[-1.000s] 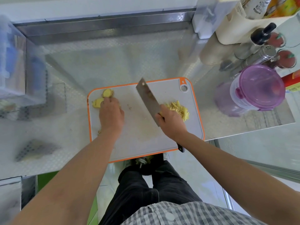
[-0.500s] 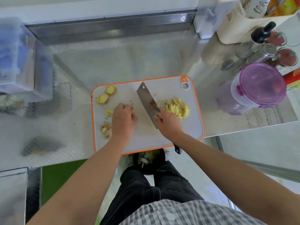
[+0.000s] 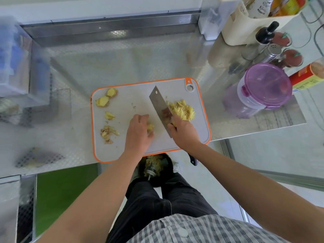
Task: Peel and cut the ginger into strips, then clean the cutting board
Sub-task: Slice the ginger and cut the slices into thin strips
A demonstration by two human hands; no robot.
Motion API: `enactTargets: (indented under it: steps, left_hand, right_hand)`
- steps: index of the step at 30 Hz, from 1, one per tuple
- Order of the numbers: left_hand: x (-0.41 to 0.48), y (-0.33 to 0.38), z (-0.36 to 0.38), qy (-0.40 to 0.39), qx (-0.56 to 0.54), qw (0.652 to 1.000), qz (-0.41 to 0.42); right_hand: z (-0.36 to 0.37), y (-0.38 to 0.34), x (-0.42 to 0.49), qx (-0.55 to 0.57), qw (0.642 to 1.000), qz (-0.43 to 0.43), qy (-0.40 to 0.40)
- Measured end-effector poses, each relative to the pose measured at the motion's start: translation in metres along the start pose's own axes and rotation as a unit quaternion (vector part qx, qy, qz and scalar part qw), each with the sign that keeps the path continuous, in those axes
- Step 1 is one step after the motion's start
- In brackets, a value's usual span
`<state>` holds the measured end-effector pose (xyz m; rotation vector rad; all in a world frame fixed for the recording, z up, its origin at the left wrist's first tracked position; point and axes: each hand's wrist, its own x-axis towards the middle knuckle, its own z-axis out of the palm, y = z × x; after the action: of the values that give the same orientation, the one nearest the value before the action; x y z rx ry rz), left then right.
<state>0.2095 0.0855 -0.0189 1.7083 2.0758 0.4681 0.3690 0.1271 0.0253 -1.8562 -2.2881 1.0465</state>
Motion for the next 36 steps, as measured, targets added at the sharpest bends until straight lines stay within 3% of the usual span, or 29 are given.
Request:
enactTargets:
  steps: [7, 15, 20, 24, 27, 36]
  left_hand:
    - [-0.007, -0.003, -0.001, 0.038, -0.113, 0.985, -0.127]
    - [-0.002, -0.001, 0.005, 0.037, -0.209, 0.955, -0.206]
    - [-0.004, 0.009, 0.005, 0.051, -0.293, 0.910, -0.289]
    - [0.002, 0.012, 0.005, 0.048, -0.328, 0.877, -0.348]
    - [0.003, 0.011, 0.005, 0.048, -0.355, 0.860, -0.363]
    - [0.002, 0.014, 0.003, 0.053, -0.368, 0.853, -0.367]
  right_hand:
    - [0.010, -0.010, -0.008, -0.111, 0.992, -0.046, -0.039]
    - [0.015, -0.011, -0.010, -0.117, 0.991, -0.042, -0.050]
    - [0.014, -0.013, -0.010, -0.113, 0.991, -0.045, -0.059]
    - [0.005, -0.015, -0.008, -0.085, 0.995, -0.056, -0.011]
    - [0.003, -0.017, -0.009, -0.104, 0.992, -0.068, -0.021]
    - [0.010, -0.019, -0.012, -0.142, 0.987, -0.062, -0.042]
